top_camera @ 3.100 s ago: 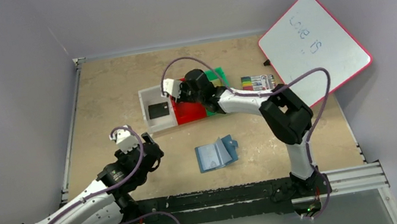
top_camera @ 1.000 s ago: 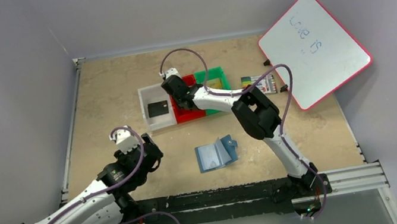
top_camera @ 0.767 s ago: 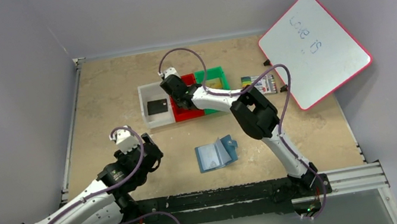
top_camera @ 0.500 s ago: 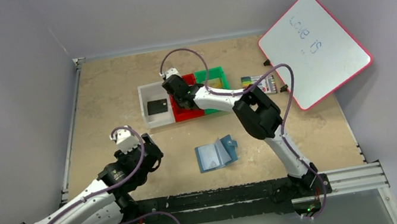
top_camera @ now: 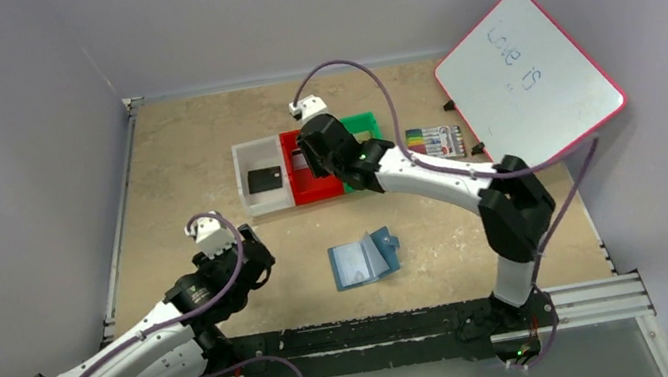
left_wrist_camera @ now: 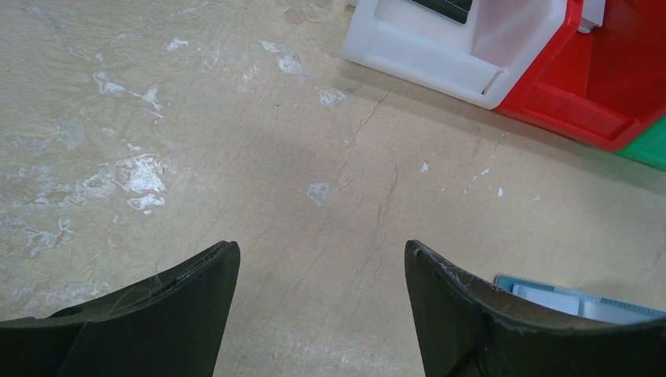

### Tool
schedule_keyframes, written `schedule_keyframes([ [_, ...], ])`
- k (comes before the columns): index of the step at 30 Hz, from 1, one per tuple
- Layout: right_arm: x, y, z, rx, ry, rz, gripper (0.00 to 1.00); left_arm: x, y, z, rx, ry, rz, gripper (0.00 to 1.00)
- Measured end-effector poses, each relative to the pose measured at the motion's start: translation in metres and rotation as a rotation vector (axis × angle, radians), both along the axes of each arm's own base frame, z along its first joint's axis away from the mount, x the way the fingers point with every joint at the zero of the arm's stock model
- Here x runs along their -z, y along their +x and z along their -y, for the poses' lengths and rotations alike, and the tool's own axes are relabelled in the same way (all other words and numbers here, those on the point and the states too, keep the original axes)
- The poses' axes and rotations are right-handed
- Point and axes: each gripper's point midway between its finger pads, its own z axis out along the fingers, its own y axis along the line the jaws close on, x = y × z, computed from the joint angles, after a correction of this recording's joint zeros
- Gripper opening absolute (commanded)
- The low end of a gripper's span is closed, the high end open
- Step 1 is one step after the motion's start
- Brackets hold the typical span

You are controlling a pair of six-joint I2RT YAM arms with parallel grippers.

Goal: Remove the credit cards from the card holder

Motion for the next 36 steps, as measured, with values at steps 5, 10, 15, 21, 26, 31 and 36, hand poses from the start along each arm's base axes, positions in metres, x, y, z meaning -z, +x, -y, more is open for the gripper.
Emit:
schedule_keyframes([
  [5, -0.022, -0.045, 0.011, -0.029, 0.105, 0.002, 0.33, 0.001, 0.001, 0.001, -0.003, -0.004, -0.001, 0.76],
  [10, 0.003, -0.108, 0.004, -0.084, 0.139, -0.091, 0.35, 0.001, 0.002, 0.004, -0.017, -0.024, 0.003, 0.75],
  [15, 0.049, -0.182, -0.008, -0.150, 0.088, -0.223, 0.36, -0.002, 0.004, 0.006, -0.034, -0.068, 0.021, 0.75],
  [21, 0.076, -0.215, 0.004, -0.105, 0.019, -0.280, 0.42, 0.003, 0.003, 0.012, -0.037, -0.118, 0.020, 0.75],
  [26, 0.089, -0.222, 0.017, -0.072, -0.022, -0.289, 0.47, 0.015, 0.000, 0.022, -0.012, -0.178, 0.001, 0.74],
  [31, 0.111, -0.226, 0.033, -0.045, -0.088, -0.309, 0.53, 0.030, -0.004, 0.032, 0.016, -0.213, -0.034, 0.74],
  [36, 0.127, -0.224, 0.035, -0.034, -0.129, -0.314, 0.52, 0.032, -0.002, 0.043, 0.037, -0.236, -0.047, 0.73],
])
